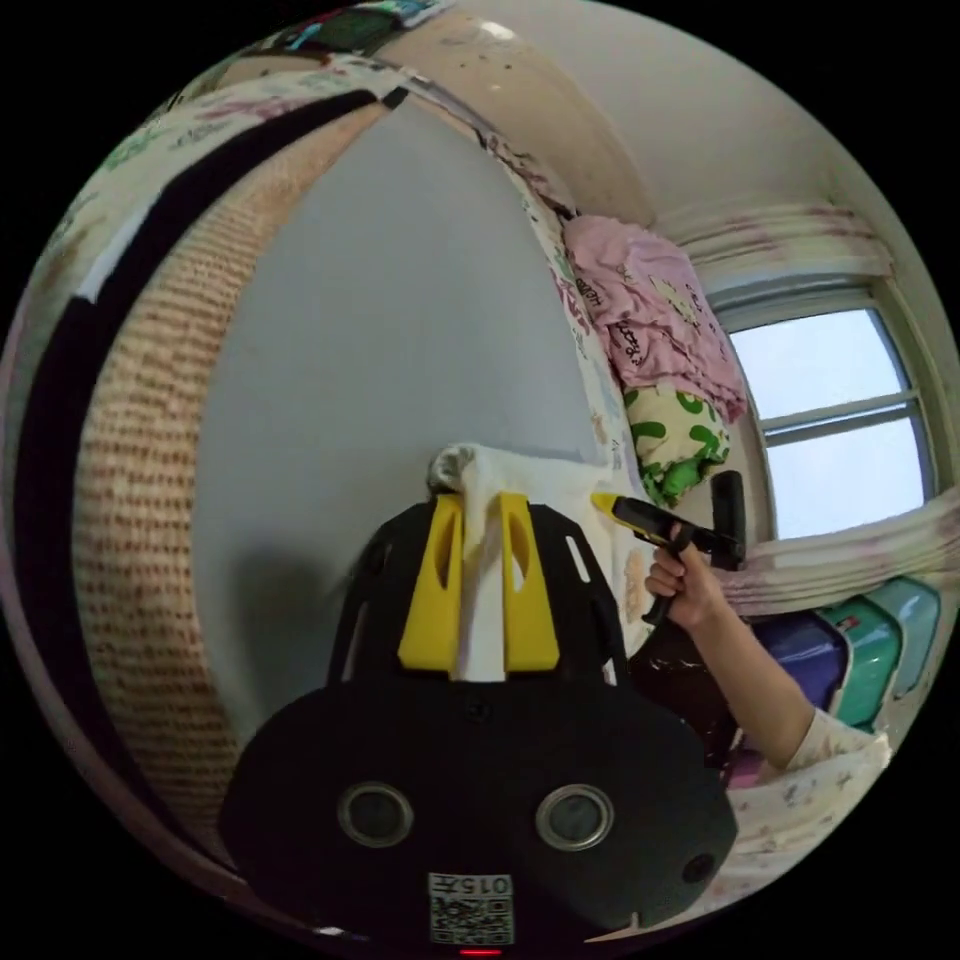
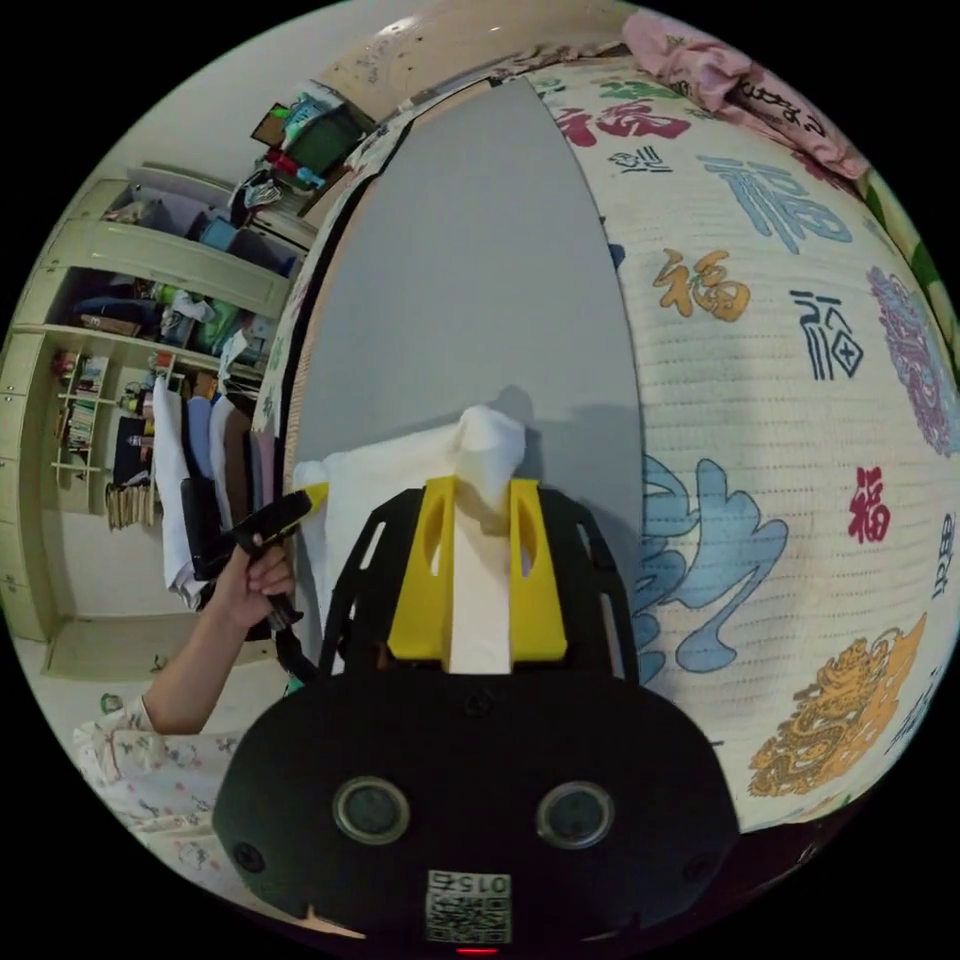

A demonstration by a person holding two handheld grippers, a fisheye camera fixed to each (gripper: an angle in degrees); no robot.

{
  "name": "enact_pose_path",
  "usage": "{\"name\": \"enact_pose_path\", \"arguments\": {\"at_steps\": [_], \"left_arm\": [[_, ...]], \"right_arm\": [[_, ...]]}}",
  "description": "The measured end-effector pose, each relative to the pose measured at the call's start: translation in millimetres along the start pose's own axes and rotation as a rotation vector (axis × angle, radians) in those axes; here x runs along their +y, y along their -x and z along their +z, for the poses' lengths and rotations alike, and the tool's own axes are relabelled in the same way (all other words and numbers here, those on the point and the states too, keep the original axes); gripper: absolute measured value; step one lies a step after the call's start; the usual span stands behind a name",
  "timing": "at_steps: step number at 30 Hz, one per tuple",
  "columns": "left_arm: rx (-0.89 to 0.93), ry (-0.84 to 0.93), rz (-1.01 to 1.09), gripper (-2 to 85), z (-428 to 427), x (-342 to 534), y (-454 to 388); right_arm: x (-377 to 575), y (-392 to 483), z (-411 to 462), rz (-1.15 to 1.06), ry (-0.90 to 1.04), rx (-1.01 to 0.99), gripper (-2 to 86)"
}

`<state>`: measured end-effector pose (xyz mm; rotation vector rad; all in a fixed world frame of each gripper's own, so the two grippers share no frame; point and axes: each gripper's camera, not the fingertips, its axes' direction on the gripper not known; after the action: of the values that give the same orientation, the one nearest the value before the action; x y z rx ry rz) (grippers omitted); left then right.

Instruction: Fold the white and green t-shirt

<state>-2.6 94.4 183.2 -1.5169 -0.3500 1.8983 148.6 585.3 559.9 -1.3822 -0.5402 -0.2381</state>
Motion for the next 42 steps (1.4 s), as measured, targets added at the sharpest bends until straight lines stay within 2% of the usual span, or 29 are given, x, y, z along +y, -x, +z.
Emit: {"name": "enact_pose_path", "arguments": {"at_steps": [3,6,9,11,16,18,20,24,26,27,29,31,35,40,42], "left_arm": [[0.01,-0.077,0.059,1.9,-46,18,-28],[0.014,-0.219,0.243,1.3,-132,54,-79],[0.112,-0.443,0.422,1.0,-248,112,-129],[0.166,-0.584,0.588,0.9,-342,170,-171],[0.051,-0.877,0.795,0.8,-501,300,-237],[0.023,-0.978,0.806,0.7,-554,352,-251],[-0.08,-1.099,0.796,0.7,-616,431,-268],[-0.315,-1.21,0.736,0.8,-693,568,-293],[-0.471,-1.27,0.632,0.9,-730,665,-306],[-0.522,-1.289,0.604,0.9,-737,689,-310],[-0.74,-1.358,0.461,1.0,-752,778,-322],[-0.839,-1.388,0.335,1.1,-759,838,-326],[-0.934,-1.442,0.037,1.3,-758,955,-311],[-1.04,-1.404,-0.149,1.3,-725,1044,-278],[-1.016,-1.414,-0.197,1.3,-714,1071,-262]], "right_arm": [[13,-67,-18,-0.076,-0.068,-0.105,5.3],[44,-129,-65,-0.211,-0.2,-0.272,4.9],[82,-180,-119,-0.415,-0.359,-0.478,4.7],[98,-199,-141,-0.572,-0.403,-0.504,4.6],[114,-251,-165,-1.018,-0.468,-0.542,4.6],[111,-272,-156,-1.138,-0.458,-0.587,4.7],[105,-291,-137,-1.244,-0.426,-0.629,4.7],[90,-330,-53,-1.436,-0.277,-0.742,4.8],[87,-343,2,-1.496,-0.208,-0.81,4.7],[86,-350,43,-1.513,-0.137,-0.861,4.6],[88,-359,108,-1.524,-0.002,-0.928,4.6],[100,-375,195,-1.528,0.165,-0.975,4.6],[133,-419,313,-1.579,0.359,-0.933,4.6],[169,-522,461,-1.646,0.539,-0.77,4.6],[170,-557,495,-1.667,0.573,-0.734,4.5]]}}
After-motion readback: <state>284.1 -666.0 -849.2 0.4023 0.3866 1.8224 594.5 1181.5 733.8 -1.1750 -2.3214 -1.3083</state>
